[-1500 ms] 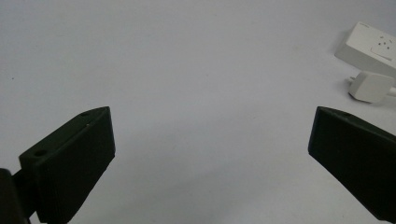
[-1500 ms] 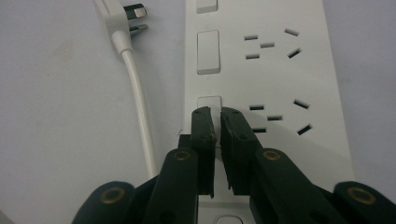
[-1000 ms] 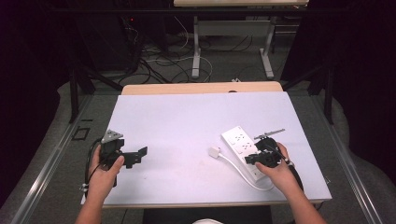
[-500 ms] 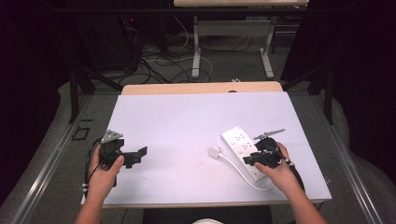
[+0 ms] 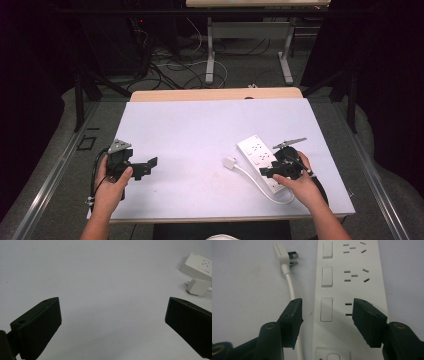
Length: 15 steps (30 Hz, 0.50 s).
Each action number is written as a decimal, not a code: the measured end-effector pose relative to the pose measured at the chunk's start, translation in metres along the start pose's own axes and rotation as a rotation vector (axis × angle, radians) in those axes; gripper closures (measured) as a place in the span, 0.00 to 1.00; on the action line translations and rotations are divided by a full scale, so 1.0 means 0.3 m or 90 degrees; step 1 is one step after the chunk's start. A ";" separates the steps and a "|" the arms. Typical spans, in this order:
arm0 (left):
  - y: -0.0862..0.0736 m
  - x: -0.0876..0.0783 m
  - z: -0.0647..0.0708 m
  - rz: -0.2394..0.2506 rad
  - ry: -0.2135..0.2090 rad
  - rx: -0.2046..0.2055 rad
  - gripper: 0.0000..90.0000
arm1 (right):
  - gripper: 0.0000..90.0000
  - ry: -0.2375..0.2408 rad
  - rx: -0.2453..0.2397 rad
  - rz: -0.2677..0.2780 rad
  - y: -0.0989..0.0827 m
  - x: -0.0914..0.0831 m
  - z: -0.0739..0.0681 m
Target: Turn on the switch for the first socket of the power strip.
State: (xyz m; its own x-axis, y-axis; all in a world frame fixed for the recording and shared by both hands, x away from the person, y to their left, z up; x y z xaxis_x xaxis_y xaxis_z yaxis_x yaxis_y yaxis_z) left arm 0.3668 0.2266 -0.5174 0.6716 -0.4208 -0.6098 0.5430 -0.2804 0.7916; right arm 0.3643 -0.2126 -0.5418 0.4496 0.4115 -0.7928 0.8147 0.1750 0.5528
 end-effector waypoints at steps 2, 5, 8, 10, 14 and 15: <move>0.000 0.000 -0.001 0.000 0.000 0.000 0.00 | 0.39 -0.009 -0.007 0.008 0.004 -0.010 0.008; 0.001 0.000 -0.001 0.001 0.000 0.000 0.00 | 0.35 -0.011 -0.009 0.016 0.009 -0.024 0.015; 0.000 0.001 -0.001 0.000 0.000 -0.001 0.00 | 0.30 -0.013 -0.001 0.018 0.011 -0.034 0.025; 0.001 0.002 -0.001 0.001 0.000 0.000 0.00 | 0.29 -0.011 0.013 0.015 0.010 -0.038 0.032; 0.000 0.004 -0.002 0.006 0.002 -0.001 0.00 | 0.20 -0.034 0.017 0.029 0.010 -0.046 0.049; 0.000 0.003 -0.003 0.004 0.002 0.000 0.00 | 0.17 -0.035 0.019 0.034 0.012 -0.047 0.053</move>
State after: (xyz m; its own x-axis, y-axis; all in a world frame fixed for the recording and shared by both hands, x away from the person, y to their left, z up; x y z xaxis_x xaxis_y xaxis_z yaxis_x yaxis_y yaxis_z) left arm 0.3678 0.2269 -0.5181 0.6770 -0.4193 -0.6049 0.5390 -0.2773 0.7954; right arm 0.3667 -0.2318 -0.5327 0.5116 0.3691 -0.7759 0.7990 0.1276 0.5876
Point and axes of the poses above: each handheld gripper's, and its own axes: x roughly forward along the jaws, y roughly out of its top, z roughly to its right, the point moved 5 cm from there along x, roughly forward along the jaws, and after that the axes turned 8 degrees about x, right-handed, at the moved point
